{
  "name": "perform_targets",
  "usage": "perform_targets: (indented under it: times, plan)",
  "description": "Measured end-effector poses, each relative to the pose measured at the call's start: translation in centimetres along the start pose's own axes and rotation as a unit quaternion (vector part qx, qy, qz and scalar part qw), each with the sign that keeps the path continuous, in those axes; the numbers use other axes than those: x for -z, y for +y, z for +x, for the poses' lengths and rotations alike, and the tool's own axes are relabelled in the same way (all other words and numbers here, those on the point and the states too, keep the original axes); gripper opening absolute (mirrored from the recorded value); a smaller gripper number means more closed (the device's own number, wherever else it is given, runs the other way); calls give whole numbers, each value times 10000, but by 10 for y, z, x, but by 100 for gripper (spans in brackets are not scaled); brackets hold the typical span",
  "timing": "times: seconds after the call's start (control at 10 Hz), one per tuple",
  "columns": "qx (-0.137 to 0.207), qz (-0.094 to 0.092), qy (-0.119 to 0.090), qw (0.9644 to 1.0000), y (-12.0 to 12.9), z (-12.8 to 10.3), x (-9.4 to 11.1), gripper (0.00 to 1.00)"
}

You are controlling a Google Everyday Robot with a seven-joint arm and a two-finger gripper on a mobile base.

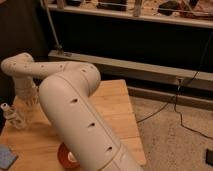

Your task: Push the eraser across the table

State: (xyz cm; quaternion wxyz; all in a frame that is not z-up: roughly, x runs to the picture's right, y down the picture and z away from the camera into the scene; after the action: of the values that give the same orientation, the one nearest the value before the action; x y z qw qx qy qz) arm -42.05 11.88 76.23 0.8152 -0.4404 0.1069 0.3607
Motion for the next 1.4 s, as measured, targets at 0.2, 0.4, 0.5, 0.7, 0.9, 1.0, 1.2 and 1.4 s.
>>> perform_targets:
  times: [0.2, 0.4, 0.5, 0.7, 0.9, 1.0, 1.2, 1.4]
  plan:
    - [-395, 297, -350, 9982, 0, -6, -21, 3]
    - [-500, 1065, -1043, 9876, -31, -32, -34, 0]
    - [-441, 1408, -1280, 9807, -45, -41, -32, 0]
    - [-156, 2027, -1738, 9636, -64, -57, -20, 0]
    - [311, 2329, -1975, 9517, -67, -64, -10, 0]
    - [522, 2344, -1993, 9501, -66, -63, -11, 0]
    - [757, 2187, -1866, 9548, -66, -55, -20, 0]
    - [725, 2129, -1612, 9610, -80, -50, -26, 0]
